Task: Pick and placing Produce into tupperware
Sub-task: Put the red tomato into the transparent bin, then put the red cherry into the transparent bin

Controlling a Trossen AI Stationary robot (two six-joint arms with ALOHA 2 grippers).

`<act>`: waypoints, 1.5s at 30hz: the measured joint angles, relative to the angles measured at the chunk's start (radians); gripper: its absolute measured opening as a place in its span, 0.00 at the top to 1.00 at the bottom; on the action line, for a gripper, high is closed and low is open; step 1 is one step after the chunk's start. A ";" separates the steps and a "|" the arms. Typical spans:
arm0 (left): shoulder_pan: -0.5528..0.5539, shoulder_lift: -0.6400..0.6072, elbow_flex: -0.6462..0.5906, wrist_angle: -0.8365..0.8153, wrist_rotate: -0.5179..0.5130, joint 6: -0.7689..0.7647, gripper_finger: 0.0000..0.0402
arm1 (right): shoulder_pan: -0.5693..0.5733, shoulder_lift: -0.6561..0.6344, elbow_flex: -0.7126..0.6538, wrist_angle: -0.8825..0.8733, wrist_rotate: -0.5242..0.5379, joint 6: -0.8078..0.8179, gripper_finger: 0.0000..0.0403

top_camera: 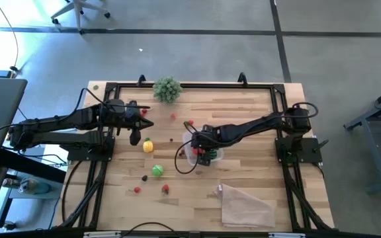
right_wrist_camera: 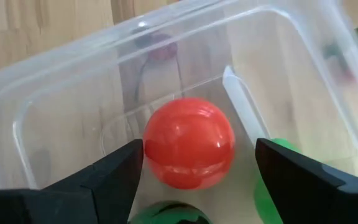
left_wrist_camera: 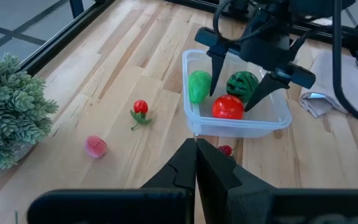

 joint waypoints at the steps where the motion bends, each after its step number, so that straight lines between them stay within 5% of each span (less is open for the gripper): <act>1: 0.000 0.000 0.000 0.000 0.000 0.000 1.00 | 0.000 -0.003 0.000 0.000 0.002 0.000 0.25; 12: 0.000 0.000 0.000 0.000 0.000 0.000 1.00 | 0.000 -0.105 0.000 0.002 0.042 -0.056 0.25; 23: 0.000 0.000 0.000 0.000 0.000 0.000 1.00 | -0.026 -0.290 0.000 0.070 0.205 -0.259 0.25; 26: 0.000 0.000 0.000 0.000 0.000 0.000 1.00 | -0.075 -0.318 0.001 0.069 0.133 -0.281 0.25; 32: 0.000 0.000 0.000 0.000 0.000 0.000 1.00 | -0.278 -0.310 0.001 0.096 -0.222 -0.303 0.33; 45: 0.000 0.000 0.000 0.000 0.000 0.000 1.00 | -0.519 -0.166 0.000 0.087 -0.478 -0.557 0.39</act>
